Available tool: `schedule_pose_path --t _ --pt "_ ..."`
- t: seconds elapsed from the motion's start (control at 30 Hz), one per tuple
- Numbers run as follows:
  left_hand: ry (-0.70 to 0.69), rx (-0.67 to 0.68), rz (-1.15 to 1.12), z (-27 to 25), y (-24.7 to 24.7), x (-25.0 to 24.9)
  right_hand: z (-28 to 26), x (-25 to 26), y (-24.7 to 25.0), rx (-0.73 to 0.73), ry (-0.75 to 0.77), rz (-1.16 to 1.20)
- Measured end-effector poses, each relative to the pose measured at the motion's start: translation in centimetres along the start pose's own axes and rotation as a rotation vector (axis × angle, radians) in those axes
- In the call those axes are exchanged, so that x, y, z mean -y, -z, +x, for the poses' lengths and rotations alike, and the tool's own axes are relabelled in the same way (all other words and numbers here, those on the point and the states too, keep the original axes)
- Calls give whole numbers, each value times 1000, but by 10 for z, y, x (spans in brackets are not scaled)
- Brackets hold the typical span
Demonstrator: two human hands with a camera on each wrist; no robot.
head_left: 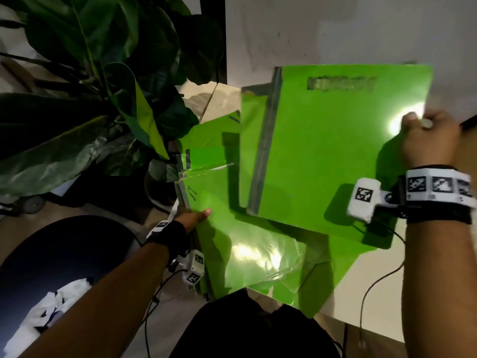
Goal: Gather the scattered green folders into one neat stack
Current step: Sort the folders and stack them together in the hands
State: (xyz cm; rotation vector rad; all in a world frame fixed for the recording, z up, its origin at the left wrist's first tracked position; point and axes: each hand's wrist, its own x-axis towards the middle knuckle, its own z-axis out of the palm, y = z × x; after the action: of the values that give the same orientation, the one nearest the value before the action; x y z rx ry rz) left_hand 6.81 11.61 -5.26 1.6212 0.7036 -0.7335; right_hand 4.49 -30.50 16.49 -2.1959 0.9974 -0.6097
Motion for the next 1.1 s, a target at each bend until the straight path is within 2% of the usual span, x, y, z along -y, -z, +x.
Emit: schedule_pose_path --t 0.13,0.23,0.33,0.43,0.57,0.63,0.73,0.83,0.93,1.0,1.07,1.1 --pt "-27 26 1 -10 -1 -4 -29 -14 -47 203 -104 -34" --pt "-59 60 -61 -12 -1 -2 -58 -35 -78 369 -127 -119" --pt "-132 41 -76 -7 1 2 -68 -51 -92 438 -117 -167" --pt "-160 2 -84 10 6 15 -63 -39 -102 522 -16 -239" --pt "-180 103 -115 -14 3 1 -69 -4 -138 625 196 -259" --pt "-180 161 -95 -16 6 1 -77 10 -156 619 238 -207" --pt "-204 233 0 -20 12 1 -80 24 -168 564 213 -54" --pt "-200 269 38 -27 12 0 -65 26 -161 398 168 18" --pt "-182 233 138 -36 5 -5 -25 20 -141 203 98 61" --pt "-182 184 162 -35 2 -4 4 13 -125 122 -8 94" --pt "-183 143 162 -31 2 -1 15 4 -110 123 -97 113" --pt "-191 129 162 -27 3 1 10 -1 -103 196 -95 106"
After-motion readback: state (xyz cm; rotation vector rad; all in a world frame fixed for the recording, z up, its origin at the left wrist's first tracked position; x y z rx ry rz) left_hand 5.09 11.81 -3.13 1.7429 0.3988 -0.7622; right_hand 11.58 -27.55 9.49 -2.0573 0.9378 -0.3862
